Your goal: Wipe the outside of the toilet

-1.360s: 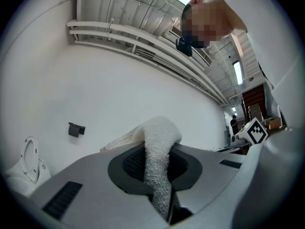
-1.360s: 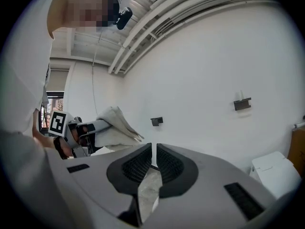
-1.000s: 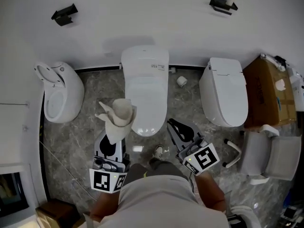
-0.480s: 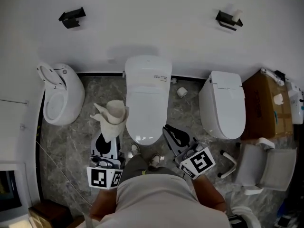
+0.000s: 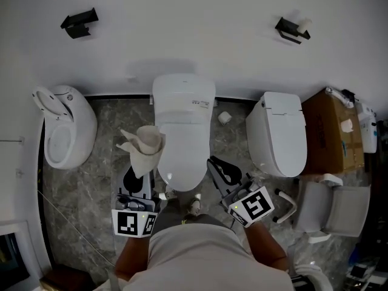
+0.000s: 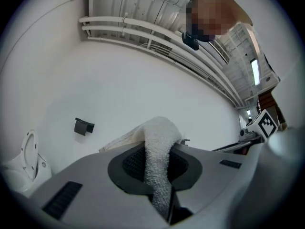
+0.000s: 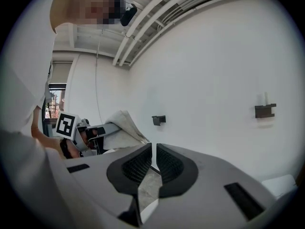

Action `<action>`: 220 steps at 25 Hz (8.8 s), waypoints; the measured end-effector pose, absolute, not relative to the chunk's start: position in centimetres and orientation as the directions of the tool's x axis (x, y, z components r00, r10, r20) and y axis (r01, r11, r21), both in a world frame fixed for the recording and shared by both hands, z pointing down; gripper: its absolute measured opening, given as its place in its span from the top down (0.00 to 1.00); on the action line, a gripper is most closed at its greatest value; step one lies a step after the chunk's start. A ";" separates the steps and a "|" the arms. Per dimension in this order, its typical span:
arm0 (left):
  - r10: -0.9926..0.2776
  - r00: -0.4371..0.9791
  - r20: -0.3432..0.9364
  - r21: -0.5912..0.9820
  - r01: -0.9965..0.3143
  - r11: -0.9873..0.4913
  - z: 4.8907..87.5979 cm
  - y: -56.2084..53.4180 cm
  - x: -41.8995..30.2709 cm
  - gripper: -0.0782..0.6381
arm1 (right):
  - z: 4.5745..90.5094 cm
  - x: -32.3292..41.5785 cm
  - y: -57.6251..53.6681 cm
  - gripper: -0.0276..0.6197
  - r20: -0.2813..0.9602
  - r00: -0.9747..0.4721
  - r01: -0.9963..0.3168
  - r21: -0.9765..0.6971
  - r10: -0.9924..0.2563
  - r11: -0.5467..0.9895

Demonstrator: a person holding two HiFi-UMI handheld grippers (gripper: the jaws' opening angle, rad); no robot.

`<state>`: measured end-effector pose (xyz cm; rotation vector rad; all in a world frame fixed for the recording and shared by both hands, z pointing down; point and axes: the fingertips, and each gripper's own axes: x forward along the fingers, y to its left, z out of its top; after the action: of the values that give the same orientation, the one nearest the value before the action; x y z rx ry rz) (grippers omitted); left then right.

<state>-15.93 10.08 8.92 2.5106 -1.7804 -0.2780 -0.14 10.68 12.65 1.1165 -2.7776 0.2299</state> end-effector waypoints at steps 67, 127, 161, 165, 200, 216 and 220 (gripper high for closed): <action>-0.930 0.309 0.198 -0.006 -0.948 -0.317 52.2 -38.4 -22.8 0.81 | 46.9 -7.9 -22.4 0.88 0.229 -0.597 -0.795 -0.046 -0.769 0.604; -0.760 0.439 0.480 -0.037 -0.855 -0.517 59.4 -39.3 2.4 0.81 | 48.9 11.5 -16.2 0.88 0.231 -0.474 -0.880 -0.129 -0.850 0.456; -0.404 0.876 0.265 0.527 -0.482 -0.700 59.3 -30.7 21.3 0.81 | 50.1 18.0 -9.3 0.88 0.276 -0.377 -0.926 -0.134 -0.884 0.353; -0.398 0.905 0.150 0.614 -0.401 -0.680 56.6 -30.0 21.0 0.81 | 49.6 16.6 -9.3 0.88 0.269 -0.402 -0.916 -0.129 -0.876 0.380; -0.966 0.212 0.148 0.354 -0.923 -0.148 53.2 -21.5 -23.5 0.81 | 46.5 -0.5 -10.4 0.88 0.273 -0.580 -0.814 -0.155 -0.768 0.560; -0.957 0.107 0.269 0.325 -0.946 -0.014 62.7 -24.6 -26.1 0.81 | 51.7 -0.7 -12.0 0.88 0.305 -0.540 -0.842 -0.169 -0.785 0.513; -0.952 0.124 0.280 0.306 -0.951 -0.034 64.0 -25.7 -24.4 0.81 | 52.9 0.1 -11.8 0.88 0.314 -0.531 -0.847 -0.177 -0.787 0.501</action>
<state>-24.42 -25.71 64.01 1.9969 -1.8377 -0.0024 0.12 -11.80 52.86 1.4067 -2.5504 0.4620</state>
